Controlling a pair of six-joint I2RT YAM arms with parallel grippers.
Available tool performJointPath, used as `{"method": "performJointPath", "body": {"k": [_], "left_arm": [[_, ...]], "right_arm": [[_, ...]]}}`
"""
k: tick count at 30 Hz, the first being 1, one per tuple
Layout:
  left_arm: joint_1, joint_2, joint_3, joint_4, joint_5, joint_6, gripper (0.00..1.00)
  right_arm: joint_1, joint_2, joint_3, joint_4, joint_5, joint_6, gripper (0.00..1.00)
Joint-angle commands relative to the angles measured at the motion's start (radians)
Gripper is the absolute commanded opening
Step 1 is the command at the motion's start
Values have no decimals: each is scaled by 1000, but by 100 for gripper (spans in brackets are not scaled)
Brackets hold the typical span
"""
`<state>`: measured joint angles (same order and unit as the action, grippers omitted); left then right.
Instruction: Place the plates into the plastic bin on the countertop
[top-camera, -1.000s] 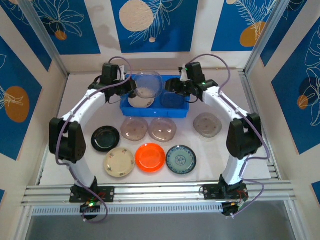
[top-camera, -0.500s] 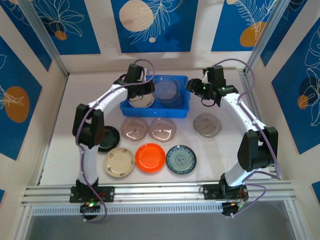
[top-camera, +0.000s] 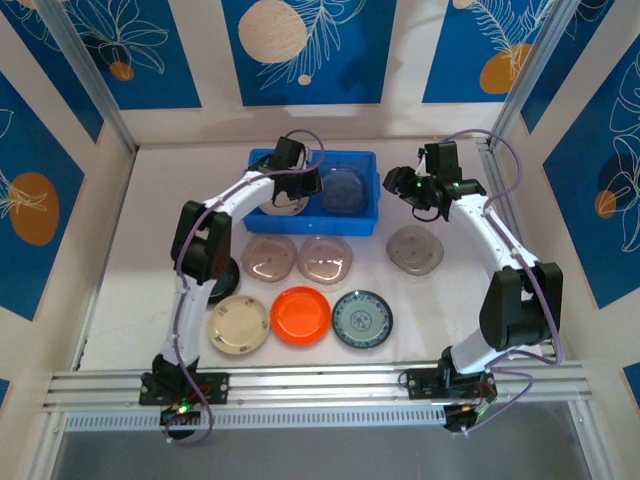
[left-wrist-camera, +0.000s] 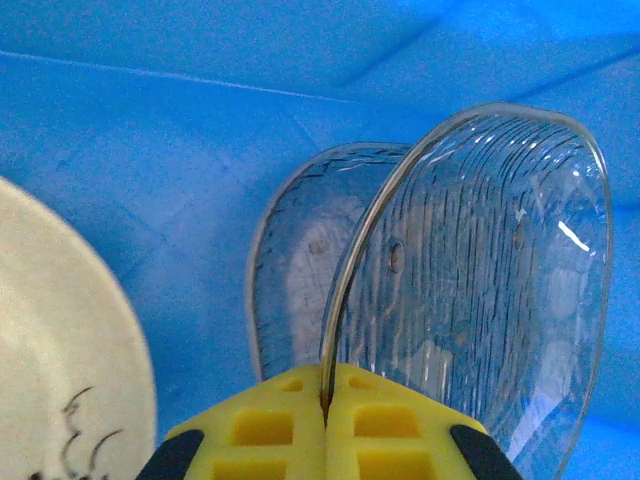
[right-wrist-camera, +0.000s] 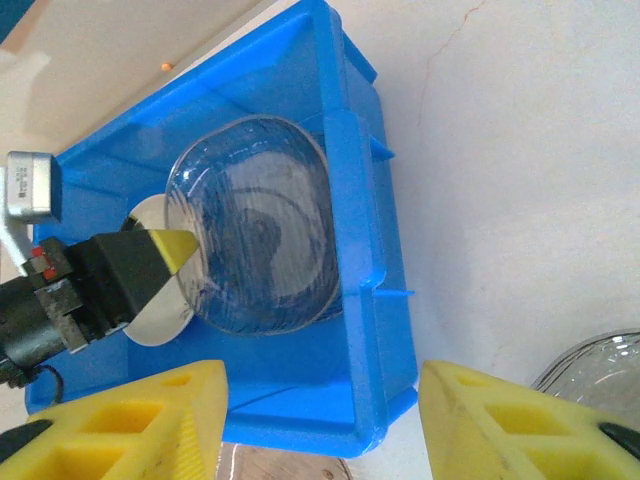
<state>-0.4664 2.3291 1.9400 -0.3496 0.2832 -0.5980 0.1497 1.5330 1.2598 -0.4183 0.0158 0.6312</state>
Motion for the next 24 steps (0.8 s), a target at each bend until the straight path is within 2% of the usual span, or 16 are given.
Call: {"method": "performJointPath", "body": {"k": [1, 10, 24], "left_arm": [[-16, 36, 58, -26, 3, -24, 0], [-18, 89, 129, -112, -42, -23, 0], [-20, 135, 184, -163, -32, -12, 0]], "right_arm": [[-7, -32, -20, -16, -12, 5, 54], [-16, -37, -28, -14, -11, 0, 54], [-6, -31, -27, -11, -19, 3, 55]]}}
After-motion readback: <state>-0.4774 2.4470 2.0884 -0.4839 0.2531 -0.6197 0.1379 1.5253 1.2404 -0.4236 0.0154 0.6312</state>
